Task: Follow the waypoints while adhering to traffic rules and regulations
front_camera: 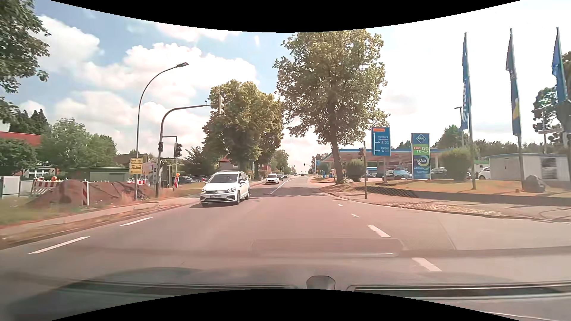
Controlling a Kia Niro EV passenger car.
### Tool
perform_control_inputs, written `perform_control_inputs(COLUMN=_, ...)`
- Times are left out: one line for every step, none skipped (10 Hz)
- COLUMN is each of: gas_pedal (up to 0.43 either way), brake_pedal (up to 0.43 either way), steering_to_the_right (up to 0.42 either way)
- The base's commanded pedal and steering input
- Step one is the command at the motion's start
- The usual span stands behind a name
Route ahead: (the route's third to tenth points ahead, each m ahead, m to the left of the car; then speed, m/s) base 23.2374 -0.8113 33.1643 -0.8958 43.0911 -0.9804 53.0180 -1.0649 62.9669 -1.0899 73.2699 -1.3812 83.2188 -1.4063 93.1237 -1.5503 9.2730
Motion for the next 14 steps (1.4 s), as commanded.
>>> perform_control_inputs(gas_pedal=0.260, brake_pedal=0.000, steering_to_the_right=-0.008)
perform_control_inputs(gas_pedal=0.260, brake_pedal=0.000, steering_to_the_right=-0.009)
perform_control_inputs(gas_pedal=0.260, brake_pedal=0.000, steering_to_the_right=-0.009)
perform_control_inputs(gas_pedal=0.260, brake_pedal=0.000, steering_to_the_right=-0.009)
perform_control_inputs(gas_pedal=0.260, brake_pedal=0.000, steering_to_the_right=-0.009)
perform_control_inputs(gas_pedal=0.260, brake_pedal=0.000, steering_to_the_right=-0.008)
perform_control_inputs(gas_pedal=0.260, brake_pedal=0.000, steering_to_the_right=-0.006)
perform_control_inputs(gas_pedal=0.260, brake_pedal=0.000, steering_to_the_right=-0.005)
perform_control_inputs(gas_pedal=0.260, brake_pedal=0.000, steering_to_the_right=-0.004)
perform_control_inputs(gas_pedal=0.260, brake_pedal=0.000, steering_to_the_right=-0.003)
perform_control_inputs(gas_pedal=0.260, brake_pedal=0.000, steering_to_the_right=-0.003)
perform_control_inputs(gas_pedal=0.260, brake_pedal=0.000, steering_to_the_right=-0.003)
perform_control_inputs(gas_pedal=0.260, brake_pedal=0.000, steering_to_the_right=-0.003)
perform_control_inputs(gas_pedal=0.260, brake_pedal=0.000, steering_to_the_right=-0.003)
